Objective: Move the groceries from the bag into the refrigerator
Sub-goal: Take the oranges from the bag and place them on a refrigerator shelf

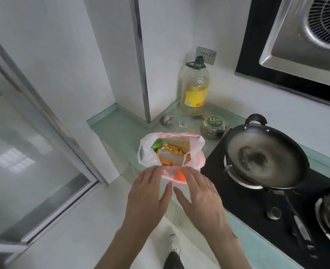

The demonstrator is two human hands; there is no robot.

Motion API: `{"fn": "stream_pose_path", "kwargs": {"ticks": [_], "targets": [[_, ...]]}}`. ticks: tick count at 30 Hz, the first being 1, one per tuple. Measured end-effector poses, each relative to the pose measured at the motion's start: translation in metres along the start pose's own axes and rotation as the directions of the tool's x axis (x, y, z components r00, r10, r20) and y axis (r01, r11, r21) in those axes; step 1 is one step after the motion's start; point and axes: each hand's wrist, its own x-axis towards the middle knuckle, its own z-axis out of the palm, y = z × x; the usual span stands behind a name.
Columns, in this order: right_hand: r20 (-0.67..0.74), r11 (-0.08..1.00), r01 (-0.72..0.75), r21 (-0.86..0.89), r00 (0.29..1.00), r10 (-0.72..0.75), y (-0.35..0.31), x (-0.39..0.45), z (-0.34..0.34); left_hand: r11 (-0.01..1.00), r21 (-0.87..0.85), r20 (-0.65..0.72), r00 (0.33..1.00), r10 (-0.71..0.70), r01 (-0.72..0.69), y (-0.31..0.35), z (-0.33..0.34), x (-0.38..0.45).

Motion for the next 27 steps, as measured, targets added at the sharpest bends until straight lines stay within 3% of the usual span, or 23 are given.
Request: {"fn": "stream_pose_path", "kwargs": {"ticks": [10,15,19,22,27], "targets": [[0.313,0.999,-0.04,0.035,0.949,0.027,0.052,0.116,0.046,0.997,0.054,0.057,0.996,-0.065,0.062,-0.006,0.057,0.073],[0.515,0.986,0.151,-0.065,0.852,-0.097,0.076,0.164,0.096,0.998,0.052,0.076,0.997,-0.033,0.029,-0.008,0.081,0.093],[0.602,0.966,0.233,-0.111,0.789,-0.121,0.088,0.185,0.121,0.999,-0.012,0.099,0.994,-0.052,0.053,-0.016,0.098,0.1],[0.659,0.969,0.195,-0.149,0.751,-0.049,0.104,0.191,0.131,0.999,-0.029,0.132,0.99,-0.041,0.045,-0.023,0.118,0.105],[0.658,0.971,0.14,-0.193,0.753,0.022,0.142,0.183,0.118,0.992,-0.053,0.248,0.964,-0.096,0.112,-0.03,0.157,0.122]]}}
